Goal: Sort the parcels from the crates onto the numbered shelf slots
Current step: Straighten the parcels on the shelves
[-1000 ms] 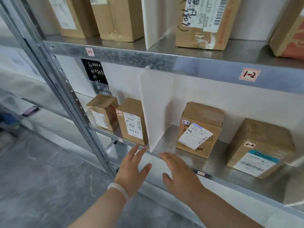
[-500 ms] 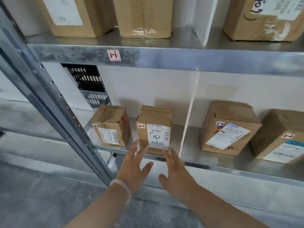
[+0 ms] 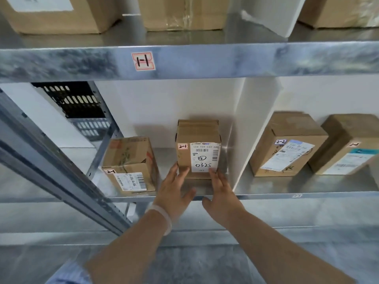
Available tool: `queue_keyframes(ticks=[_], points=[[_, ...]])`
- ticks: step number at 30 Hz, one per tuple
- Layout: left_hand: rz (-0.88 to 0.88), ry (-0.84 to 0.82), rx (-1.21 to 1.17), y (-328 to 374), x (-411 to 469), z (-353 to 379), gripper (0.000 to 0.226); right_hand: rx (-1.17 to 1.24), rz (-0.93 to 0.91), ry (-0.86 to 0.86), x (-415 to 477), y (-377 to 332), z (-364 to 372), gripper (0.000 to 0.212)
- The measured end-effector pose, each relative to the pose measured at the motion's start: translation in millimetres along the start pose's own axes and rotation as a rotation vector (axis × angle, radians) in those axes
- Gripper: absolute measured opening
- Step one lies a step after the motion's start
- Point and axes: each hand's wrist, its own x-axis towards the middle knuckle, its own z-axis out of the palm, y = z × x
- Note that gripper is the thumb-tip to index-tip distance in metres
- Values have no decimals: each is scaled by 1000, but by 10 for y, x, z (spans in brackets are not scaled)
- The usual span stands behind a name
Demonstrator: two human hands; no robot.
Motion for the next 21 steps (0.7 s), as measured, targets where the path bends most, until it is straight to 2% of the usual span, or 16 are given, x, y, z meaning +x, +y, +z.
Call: queue_keyframes(ticks=[7,13,15,21], points=[[7,-49,-17,-92,118,-59,68,52,19,61,131,-29,30,87],[-39,-66,-113,-379,-348,-165,61,98,5,39,-156,-151,274,81],[-50,-19,-115,-525,-579,-201,56,48,-82,-20,-229,-245,381,76],[-171,263,-100,-806,-995,-433,54,-104,-338,-150,-171,-617,550,70]])
